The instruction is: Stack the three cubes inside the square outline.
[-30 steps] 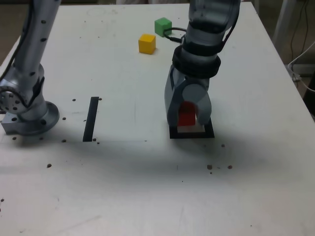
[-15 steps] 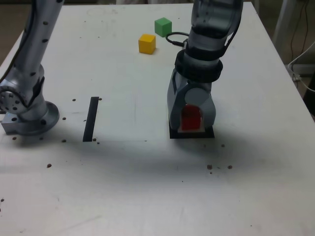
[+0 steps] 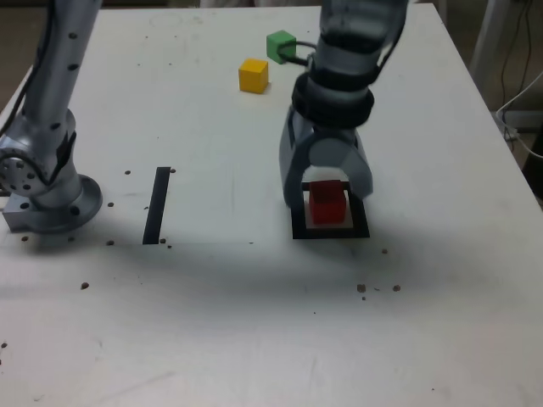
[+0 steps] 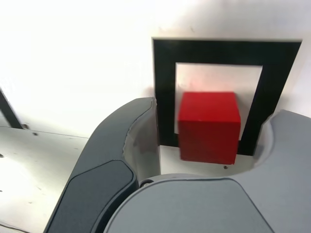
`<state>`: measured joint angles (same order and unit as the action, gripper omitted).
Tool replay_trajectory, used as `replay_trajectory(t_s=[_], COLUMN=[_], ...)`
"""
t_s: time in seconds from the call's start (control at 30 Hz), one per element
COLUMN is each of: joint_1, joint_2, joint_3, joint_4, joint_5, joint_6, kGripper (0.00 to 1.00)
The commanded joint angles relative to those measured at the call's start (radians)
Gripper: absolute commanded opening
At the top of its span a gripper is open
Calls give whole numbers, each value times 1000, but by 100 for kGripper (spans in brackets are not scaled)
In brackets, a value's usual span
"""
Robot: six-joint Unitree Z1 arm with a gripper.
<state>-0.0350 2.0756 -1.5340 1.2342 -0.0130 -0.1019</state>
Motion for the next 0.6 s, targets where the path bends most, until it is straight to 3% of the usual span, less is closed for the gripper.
replay_trajectory(t_s=[0.0,0.3,0.57], joint_1=[18,139,278], joint_2=[-20,-98,-140], joint_3=[7,33,66], joint_4=[20,93,102], joint_5=[12,113,162], joint_6=[1,59,214], kGripper=[99,99,99])
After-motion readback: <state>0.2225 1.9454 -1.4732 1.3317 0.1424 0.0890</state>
